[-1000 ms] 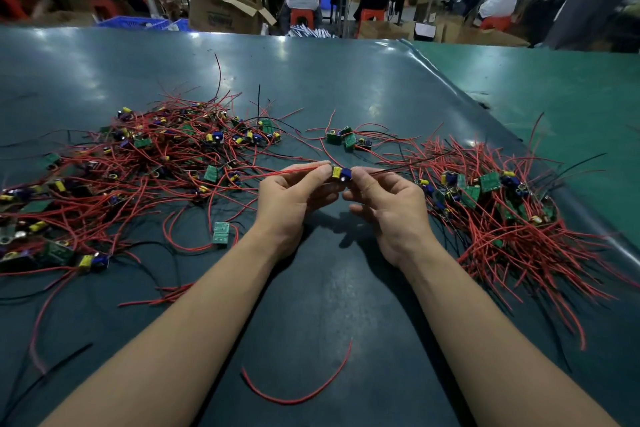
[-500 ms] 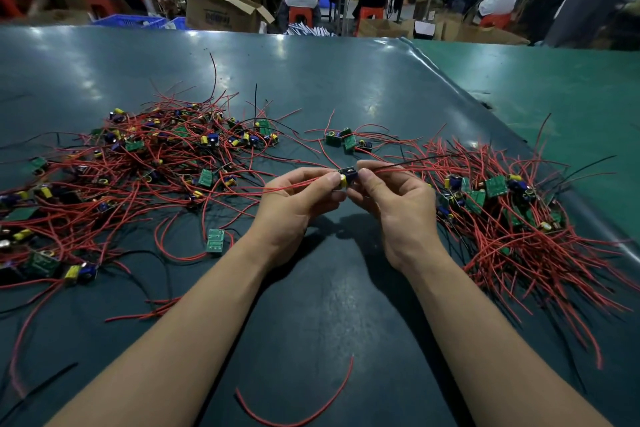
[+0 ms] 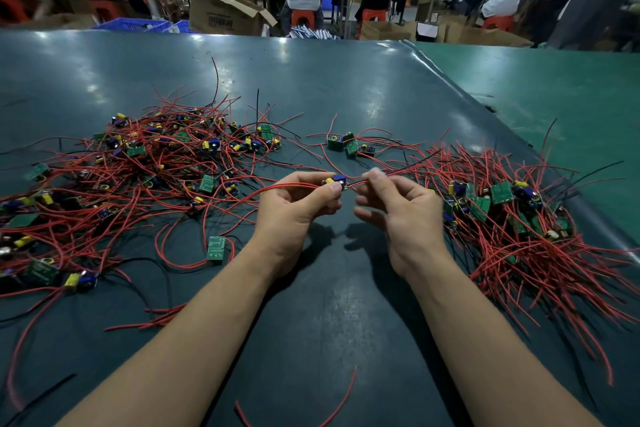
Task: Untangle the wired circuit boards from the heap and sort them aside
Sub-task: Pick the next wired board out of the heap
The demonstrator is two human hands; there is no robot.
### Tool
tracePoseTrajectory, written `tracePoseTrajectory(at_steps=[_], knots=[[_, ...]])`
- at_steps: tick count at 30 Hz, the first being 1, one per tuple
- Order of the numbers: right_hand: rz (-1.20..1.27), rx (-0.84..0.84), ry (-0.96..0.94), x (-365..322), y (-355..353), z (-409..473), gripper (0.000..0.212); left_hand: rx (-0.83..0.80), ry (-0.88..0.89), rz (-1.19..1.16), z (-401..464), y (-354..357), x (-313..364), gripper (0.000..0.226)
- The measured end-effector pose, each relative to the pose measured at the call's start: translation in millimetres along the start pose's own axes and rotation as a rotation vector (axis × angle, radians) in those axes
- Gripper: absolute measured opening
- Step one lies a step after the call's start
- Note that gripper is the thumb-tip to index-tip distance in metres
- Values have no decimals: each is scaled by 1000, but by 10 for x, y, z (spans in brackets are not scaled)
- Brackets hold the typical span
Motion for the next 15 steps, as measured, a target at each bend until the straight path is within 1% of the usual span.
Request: tracePoseTrajectory(at_steps=[2, 6, 8, 12, 15], knots=[[41, 96, -22, -70, -133, 83, 18, 36, 5, -9, 14, -30, 12, 12], [76, 255, -115, -198, -374, 185, 23, 56, -3, -24, 21, -42, 26, 15], [66, 290, -164, -228, -404, 183, 24, 50, 0, -42, 6, -35, 42, 17], [92, 345, -197, -260, -451, 183, 24, 38, 27, -29, -9, -27, 64, 20], [123, 406, -215, -285, -534, 199, 21, 93, 27, -83, 21, -101, 64, 21]])
Point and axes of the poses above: each hand's wrist, its own z-axis towards the middle knuckle, its own y-axis out of the palm, x = y × z, the point moved 10 cm from there along z, towards the middle knuckle, and after that the axes turned 15 degrees about x, right-handed, at the moved point
